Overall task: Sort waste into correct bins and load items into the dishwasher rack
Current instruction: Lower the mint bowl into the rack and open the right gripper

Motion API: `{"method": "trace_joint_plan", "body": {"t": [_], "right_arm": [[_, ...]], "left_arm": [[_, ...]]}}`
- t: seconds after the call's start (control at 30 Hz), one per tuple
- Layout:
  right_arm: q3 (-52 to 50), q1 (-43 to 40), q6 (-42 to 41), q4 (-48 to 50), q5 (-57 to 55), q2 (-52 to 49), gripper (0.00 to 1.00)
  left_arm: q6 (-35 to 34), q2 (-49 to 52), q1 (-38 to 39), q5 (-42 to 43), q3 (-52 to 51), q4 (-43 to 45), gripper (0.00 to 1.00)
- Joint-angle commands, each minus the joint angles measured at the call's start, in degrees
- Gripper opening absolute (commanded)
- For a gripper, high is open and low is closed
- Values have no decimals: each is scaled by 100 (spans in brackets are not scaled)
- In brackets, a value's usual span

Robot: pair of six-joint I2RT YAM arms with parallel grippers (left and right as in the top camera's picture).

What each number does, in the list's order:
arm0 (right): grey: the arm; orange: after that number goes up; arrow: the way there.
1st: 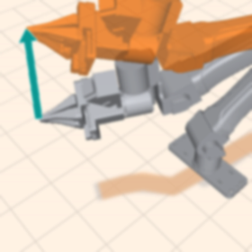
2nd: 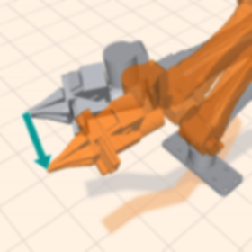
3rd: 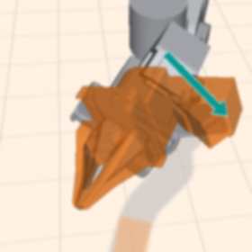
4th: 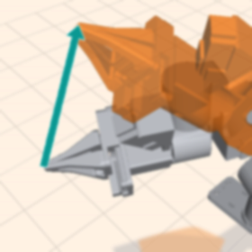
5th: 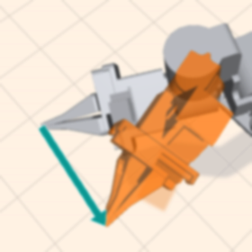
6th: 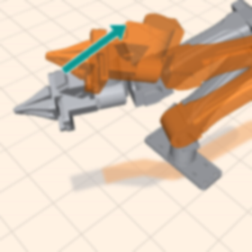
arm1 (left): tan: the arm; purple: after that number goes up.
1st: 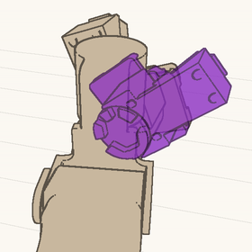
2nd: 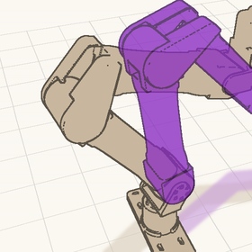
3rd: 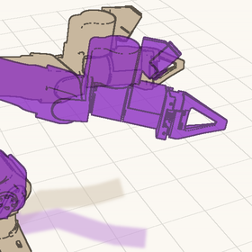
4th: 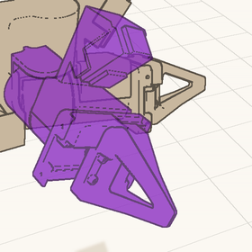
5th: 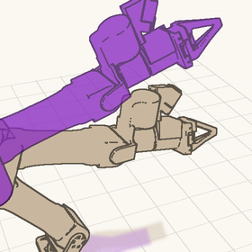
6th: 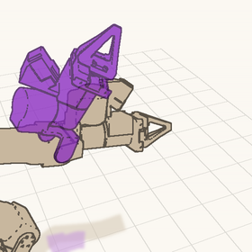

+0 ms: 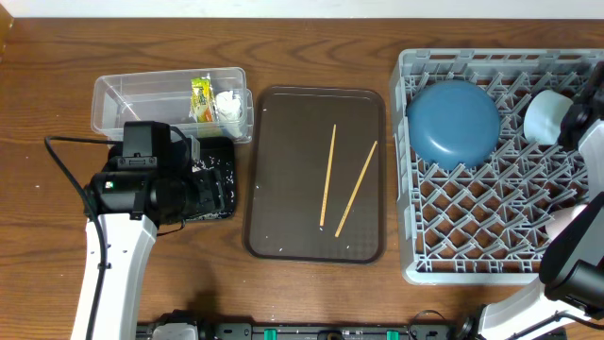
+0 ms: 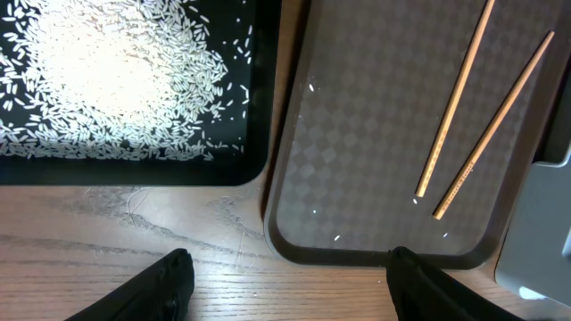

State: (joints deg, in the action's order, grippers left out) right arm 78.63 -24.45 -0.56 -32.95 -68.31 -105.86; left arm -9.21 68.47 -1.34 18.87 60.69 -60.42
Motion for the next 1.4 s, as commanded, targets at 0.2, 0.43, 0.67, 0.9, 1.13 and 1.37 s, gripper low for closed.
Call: {"method": "trace_joint_plan", "body": {"t": [0.2, 0.43, 0.67, 0.9, 1.13, 1.37], "right_arm": [[-590, 155, -737, -4, 129, -28, 1], [-627, 450, -883, 68, 385, -28, 1], [-627, 789, -861, 151, 1025, -28, 11], [-627, 1071, -859, 219, 1587, -24, 47], [-619, 1200, -859, 120, 1716, 199, 69], [-614, 1213, -601, -166, 4280, 1187, 70]], "left_arm": [[-13, 4, -24, -55, 28, -17, 72], [-13, 7, -24, -52, 28, -17, 72], [-13, 7, -24, -52, 28, -20, 72], [-13, 4, -24, -52, 28, -20, 72], [-13, 4, -24, -52, 28, -20, 72], [-11, 4, -24, -55, 28, -17, 72]]}}
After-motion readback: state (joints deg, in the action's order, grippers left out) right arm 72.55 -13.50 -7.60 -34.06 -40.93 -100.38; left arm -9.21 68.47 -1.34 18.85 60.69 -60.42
